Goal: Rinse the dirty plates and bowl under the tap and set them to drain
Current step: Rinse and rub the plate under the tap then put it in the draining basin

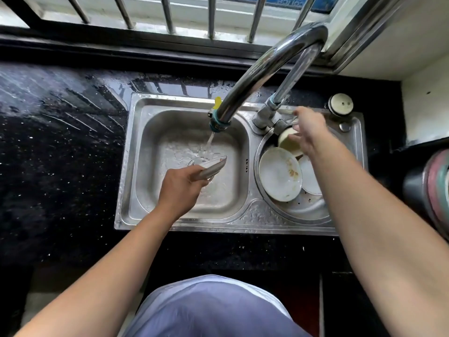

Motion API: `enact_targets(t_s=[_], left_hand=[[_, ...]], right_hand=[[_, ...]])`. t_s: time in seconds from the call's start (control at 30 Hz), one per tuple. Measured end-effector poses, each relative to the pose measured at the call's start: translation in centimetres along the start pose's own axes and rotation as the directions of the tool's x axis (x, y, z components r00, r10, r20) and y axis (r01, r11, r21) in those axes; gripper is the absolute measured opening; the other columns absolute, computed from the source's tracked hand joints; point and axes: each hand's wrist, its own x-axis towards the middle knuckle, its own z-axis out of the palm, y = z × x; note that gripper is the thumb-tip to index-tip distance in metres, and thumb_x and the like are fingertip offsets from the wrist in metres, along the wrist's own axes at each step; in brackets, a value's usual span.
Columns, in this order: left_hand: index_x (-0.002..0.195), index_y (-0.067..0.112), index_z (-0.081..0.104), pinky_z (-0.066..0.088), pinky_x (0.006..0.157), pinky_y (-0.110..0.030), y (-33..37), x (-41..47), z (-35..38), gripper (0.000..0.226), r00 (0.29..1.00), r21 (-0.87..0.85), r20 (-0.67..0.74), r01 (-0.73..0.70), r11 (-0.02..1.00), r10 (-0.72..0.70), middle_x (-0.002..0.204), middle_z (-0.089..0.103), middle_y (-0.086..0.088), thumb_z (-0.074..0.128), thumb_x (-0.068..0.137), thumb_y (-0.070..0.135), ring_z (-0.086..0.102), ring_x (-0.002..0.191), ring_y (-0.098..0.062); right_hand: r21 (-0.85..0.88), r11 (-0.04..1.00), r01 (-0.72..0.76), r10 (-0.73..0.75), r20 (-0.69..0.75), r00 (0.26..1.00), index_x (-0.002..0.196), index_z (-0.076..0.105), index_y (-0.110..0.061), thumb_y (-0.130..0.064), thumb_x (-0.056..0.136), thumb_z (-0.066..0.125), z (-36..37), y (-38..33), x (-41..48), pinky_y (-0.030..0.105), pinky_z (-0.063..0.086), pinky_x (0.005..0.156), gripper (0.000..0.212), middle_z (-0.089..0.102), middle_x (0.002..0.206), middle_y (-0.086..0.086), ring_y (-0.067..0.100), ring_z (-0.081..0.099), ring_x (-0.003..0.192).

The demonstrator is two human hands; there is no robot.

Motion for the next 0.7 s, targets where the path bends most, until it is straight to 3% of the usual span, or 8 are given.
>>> enact_targets(t_s=[0.07, 0.13, 0.27, 0.4, 0.47, 0.53, 0.63, 0.7], left_hand=[[0.081, 0.032, 0.072, 0.037, 0.054, -0.01, 0.1, 0.4, -0.1, 0.012, 0.997, -0.072, 0.016, 0.079, 0.994, -0.078, 0.064, 0.064, 0.028, 0.081, 0.074, 0.028, 0.056, 0.06, 0.007], [0.082, 0.032, 0.073, 0.044, 0.055, -0.013, 0.3, 0.8, -0.1, 0.01, 0.971, -0.248, 0.065, 0.237, 0.939, -0.228, 0.069, 0.07, 0.022, 0.079, 0.075, 0.029, 0.06, 0.064, 0.003], [0.098, 0.016, 0.075, 0.06, 0.064, -0.028, 2.2, 0.8, 0.6, 0.014, 0.808, -0.754, 0.36, 0.547, 0.365, -0.467, 0.086, 0.081, -0.001, 0.066, 0.092, 0.007, 0.075, 0.08, -0.019], [0.09, 0.005, 0.084, 0.06, 0.086, -0.043, 3.7, 0.8, 2.4, 0.032, 0.648, -0.733, 0.603, 0.68, -0.003, -0.466, 0.097, 0.081, -0.011, 0.054, 0.101, 0.013, 0.078, 0.086, -0.025], [0.102, 0.0, 0.078, 0.065, 0.071, -0.04, 5.0, 0.5, 3.7, 0.032, 0.575, -0.653, 0.725, 0.749, -0.114, -0.379, 0.098, 0.081, -0.015, 0.051, 0.104, 0.017, 0.08, 0.08, -0.028], [0.106, -0.004, 0.072, 0.062, 0.048, -0.031, 6.5, 0.2, 5.2, 0.029, 0.502, -0.564, 0.81, 0.809, -0.164, -0.304, 0.087, 0.079, -0.021, 0.049, 0.104, 0.015, 0.078, 0.064, -0.029], [0.097, -0.009, 0.075, 0.057, 0.038, -0.028, 8.8, 0.3, 7.5, 0.026, 0.398, -0.436, 0.887, 0.889, -0.138, -0.235, 0.073, 0.075, -0.023, 0.057, 0.093, 0.009, 0.073, 0.049, -0.028], [0.11, -0.01, 0.068, 0.057, 0.038, -0.026, 10.1, 0.3, 9.4, 0.026, 0.338, -0.365, 0.904, 0.929, -0.057, -0.262, 0.069, 0.073, -0.019, 0.06, 0.093, 0.008, 0.072, 0.047, -0.023]], right_hand=[[-0.168, 0.984, 0.051, -0.055, -0.015, 0.998, 0.111, 0.06, -0.012, -0.025, 0.085, 0.059, 0.2, 2.1, -1.4, 0.051, 0.055, 0.095, 0.029, 0.061, 0.103, 0.01, 0.024, 0.053, 0.093], [-0.265, 0.956, 0.13, -0.102, 0.118, 0.988, 0.113, 0.064, -0.001, -0.021, 0.089, 0.056, 0.4, 4.9, -3.6, 0.047, 0.053, 0.084, 0.032, 0.057, 0.092, 0.008, 0.023, 0.05, 0.088], [-0.236, 0.964, 0.119, 0.014, 0.492, 0.87, 0.131, 0.067, -0.024, -0.032, 0.098, 0.059, -0.3, 9.3, -8.4, 0.031, 0.056, 0.078, 0.035, 0.072, 0.107, -0.005, 0.012, 0.067, 0.092], [0.025, 0.994, -0.108, 0.074, 0.575, 0.814, 0.102, 0.079, -0.024, -0.042, 0.092, 0.063, -2.2, 10.7, -10.9, 0.032, 0.06, 0.069, 0.026, 0.075, 0.087, -0.001, 0.018, 0.072, 0.076], [0.103, 0.988, -0.117, 0.044, 0.54, 0.841, 0.105, 0.077, -0.026, -0.036, 0.099, 0.057, -3.7, 11.1, -11.4, 0.03, 0.06, 0.064, 0.023, 0.079, 0.095, 0.005, 0.024, 0.077, 0.076], [-0.071, 0.992, 0.107, -0.067, 0.424, 0.903, 0.121, 0.067, -0.026, -0.03, 0.104, 0.053, -5.8, 11.6, -11.2, 0.026, 0.057, 0.065, 0.022, 0.075, 0.11, 0.002, 0.023, 0.077, 0.081], [-0.533, 0.745, 0.401, -0.302, 0.266, 0.915, 0.134, 0.046, -0.029, -0.034, 0.094, 0.067, -9.8, 12.4, -10.5, 0.032, 0.053, 0.081, 0.046, 0.049, 0.129, -0.009, 0.013, 0.068, 0.096], [-0.588, 0.618, 0.522, -0.425, 0.309, 0.851, 0.134, 0.045, -0.033, -0.01, 0.087, 0.066, -12.2, 12.0, -10.5, 0.039, 0.054, 0.088, 0.056, 0.047, 0.134, -0.008, 0.017, 0.063, 0.111]])
